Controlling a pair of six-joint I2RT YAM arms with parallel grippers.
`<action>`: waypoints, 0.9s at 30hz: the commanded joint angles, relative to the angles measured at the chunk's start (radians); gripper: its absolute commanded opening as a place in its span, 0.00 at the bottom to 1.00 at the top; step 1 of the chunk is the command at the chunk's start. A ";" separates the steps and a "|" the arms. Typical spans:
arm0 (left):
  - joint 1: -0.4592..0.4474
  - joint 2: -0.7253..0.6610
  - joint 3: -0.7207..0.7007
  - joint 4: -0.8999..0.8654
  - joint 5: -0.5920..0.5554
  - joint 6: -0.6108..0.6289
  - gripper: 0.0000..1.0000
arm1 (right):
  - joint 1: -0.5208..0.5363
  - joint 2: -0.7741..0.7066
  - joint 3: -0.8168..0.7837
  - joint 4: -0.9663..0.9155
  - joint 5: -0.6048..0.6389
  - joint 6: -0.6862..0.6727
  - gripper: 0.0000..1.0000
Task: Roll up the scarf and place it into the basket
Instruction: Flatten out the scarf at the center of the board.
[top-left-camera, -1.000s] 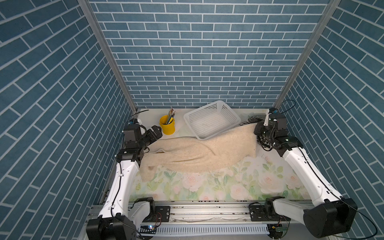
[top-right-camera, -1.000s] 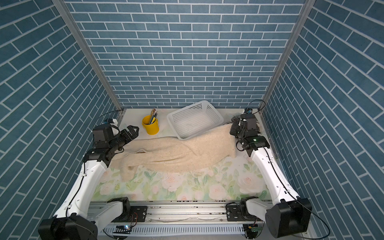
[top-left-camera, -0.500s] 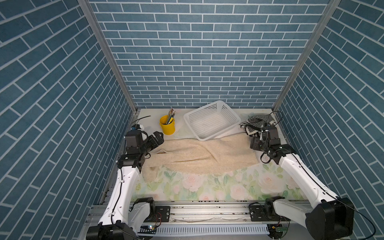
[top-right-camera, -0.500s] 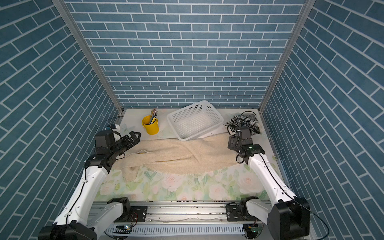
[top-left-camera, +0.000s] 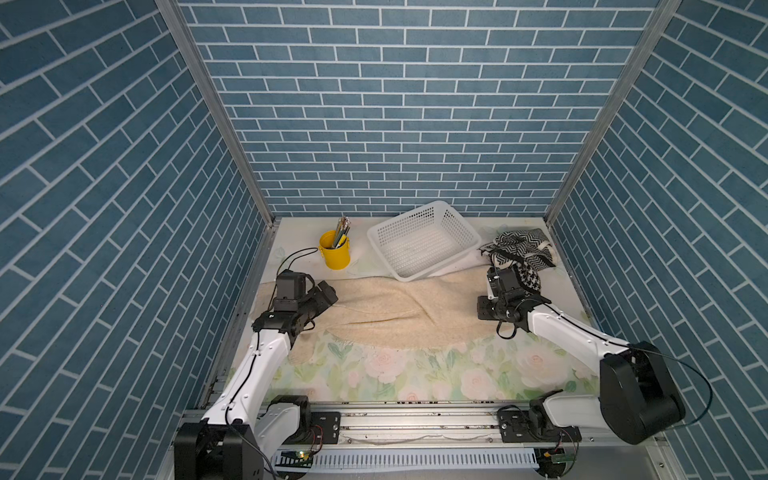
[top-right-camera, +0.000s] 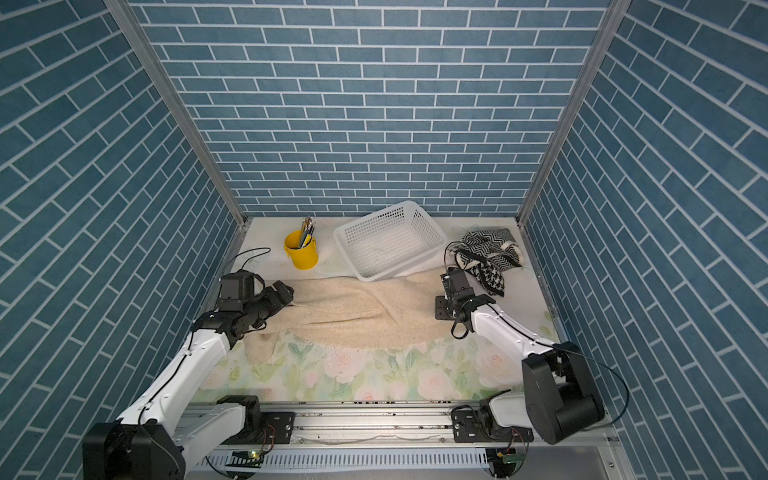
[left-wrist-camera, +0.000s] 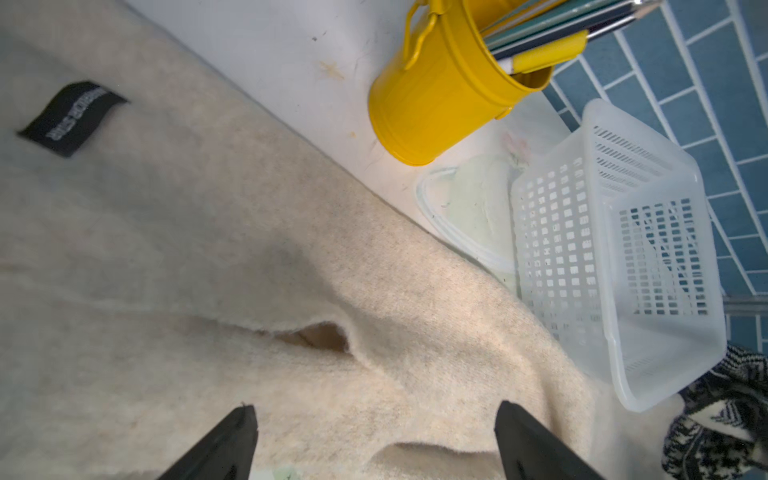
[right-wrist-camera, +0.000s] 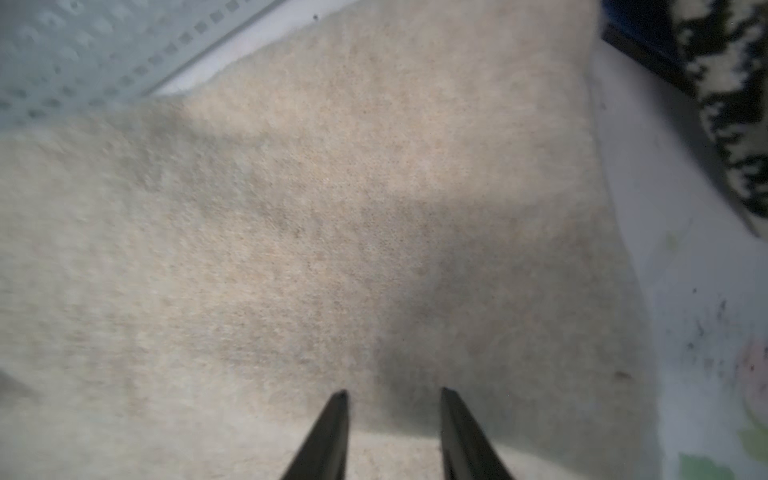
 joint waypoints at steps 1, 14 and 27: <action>-0.003 -0.074 -0.019 -0.101 -0.094 -0.110 0.94 | 0.003 0.014 0.046 0.047 -0.025 -0.023 0.22; -0.139 -0.249 -0.197 -0.331 -0.146 -0.359 0.59 | 0.043 -0.007 0.094 0.136 -0.293 -0.142 0.26; -0.141 -0.050 -0.224 -0.301 -0.320 -0.429 0.63 | 0.088 0.156 0.136 0.193 -0.386 -0.195 0.28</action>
